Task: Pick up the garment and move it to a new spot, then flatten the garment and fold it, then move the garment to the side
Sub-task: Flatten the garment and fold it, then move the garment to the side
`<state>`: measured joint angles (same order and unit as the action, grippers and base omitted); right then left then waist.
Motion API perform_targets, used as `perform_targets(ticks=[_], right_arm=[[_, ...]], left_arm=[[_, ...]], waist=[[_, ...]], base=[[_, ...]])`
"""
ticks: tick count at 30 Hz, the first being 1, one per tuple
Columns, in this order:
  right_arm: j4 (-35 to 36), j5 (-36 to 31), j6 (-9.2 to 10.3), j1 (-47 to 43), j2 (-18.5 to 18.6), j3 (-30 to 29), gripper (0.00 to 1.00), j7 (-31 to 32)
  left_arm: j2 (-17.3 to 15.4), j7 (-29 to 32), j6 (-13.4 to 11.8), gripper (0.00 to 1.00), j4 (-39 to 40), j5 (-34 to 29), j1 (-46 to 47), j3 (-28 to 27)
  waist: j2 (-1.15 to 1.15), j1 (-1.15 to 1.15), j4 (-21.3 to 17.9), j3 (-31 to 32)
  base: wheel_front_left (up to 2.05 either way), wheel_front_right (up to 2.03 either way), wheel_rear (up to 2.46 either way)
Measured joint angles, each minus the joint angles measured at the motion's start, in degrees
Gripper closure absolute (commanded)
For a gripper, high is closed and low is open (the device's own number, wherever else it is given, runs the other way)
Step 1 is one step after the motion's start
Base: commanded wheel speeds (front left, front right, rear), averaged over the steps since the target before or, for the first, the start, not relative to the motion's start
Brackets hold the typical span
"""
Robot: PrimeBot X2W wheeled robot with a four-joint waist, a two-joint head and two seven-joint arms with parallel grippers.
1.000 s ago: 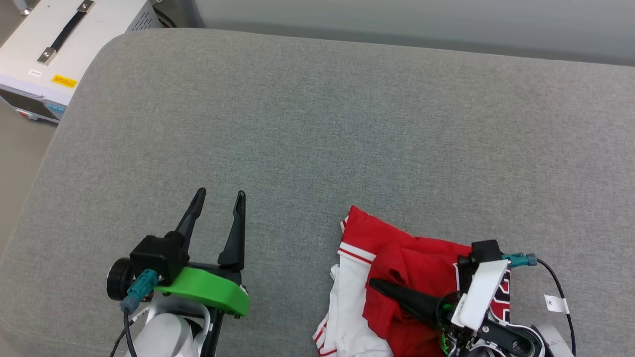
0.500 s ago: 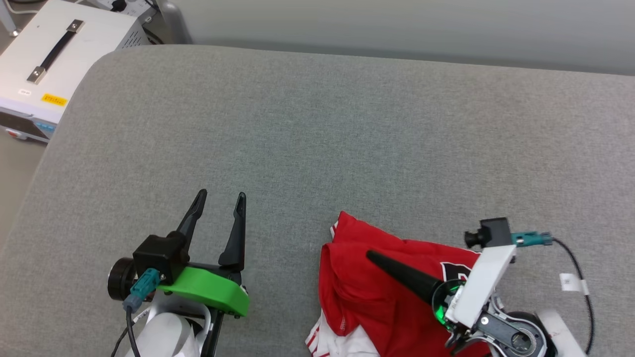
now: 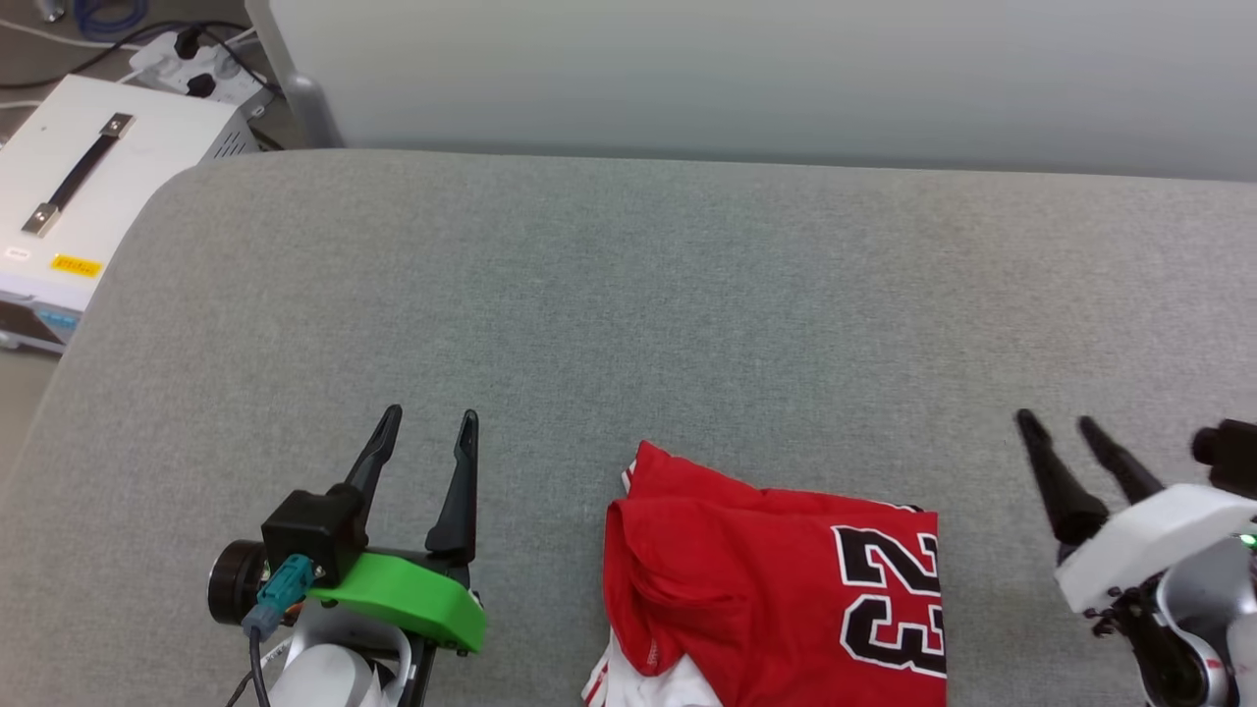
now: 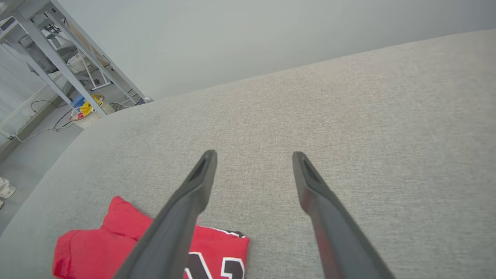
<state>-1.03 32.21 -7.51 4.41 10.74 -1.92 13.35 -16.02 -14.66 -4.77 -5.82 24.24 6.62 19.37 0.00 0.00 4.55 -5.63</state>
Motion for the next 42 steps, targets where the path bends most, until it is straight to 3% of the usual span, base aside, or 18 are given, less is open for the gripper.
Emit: perform_targets(ticks=[6, 11, 16, 34, 42], right_arm=[[3.3, -11.7, 0.00, -2.0, -1.3, -4.8, 0.00, -8.5], [6.3, -16.5, 0.00, -4.9, -1.7, -2.9, 0.00, -15.1], [7.4, -18.5, 0.00, -8.7, -2.4, -1.1, 0.00, -16.7], [11.9, -19.3, 0.00, -13.4, -5.8, -2.5, 0.00, -13.4], [6.4, -8.8, 0.00, -13.3, -4.7, -8.7, 0.00, -7.2]], left_arm=[[0.0, 0.0, -0.5, 0.00, -0.7, 0.0, -1.3, -0.6], [0.0, 0.0, -0.6, 0.00, -1.1, 0.0, -2.4, -1.0], [0.0, 0.0, -0.8, 0.00, -1.1, -0.1, -3.0, -1.0], [-0.2, 0.0, -1.0, 0.00, -1.4, -0.2, -4.3, -2.2], [0.2, 0.0, -1.0, 0.00, -0.6, -0.7, -2.3, -2.8]], waist=[[0.00, 0.00, -1.1, 1.7], [0.00, 0.00, -1.7, 3.3], [0.00, 0.00, -2.2, 4.5], [0.00, 0.00, -3.0, 5.3], [0.00, 0.00, -1.4, 3.3]], base=[[0.00, 0.00, 0.00], [0.00, 0.00, 0.00], [0.00, 0.00, 0.00], [0.00, 0.00, 0.00], [0.00, 0.00, 0.00]])
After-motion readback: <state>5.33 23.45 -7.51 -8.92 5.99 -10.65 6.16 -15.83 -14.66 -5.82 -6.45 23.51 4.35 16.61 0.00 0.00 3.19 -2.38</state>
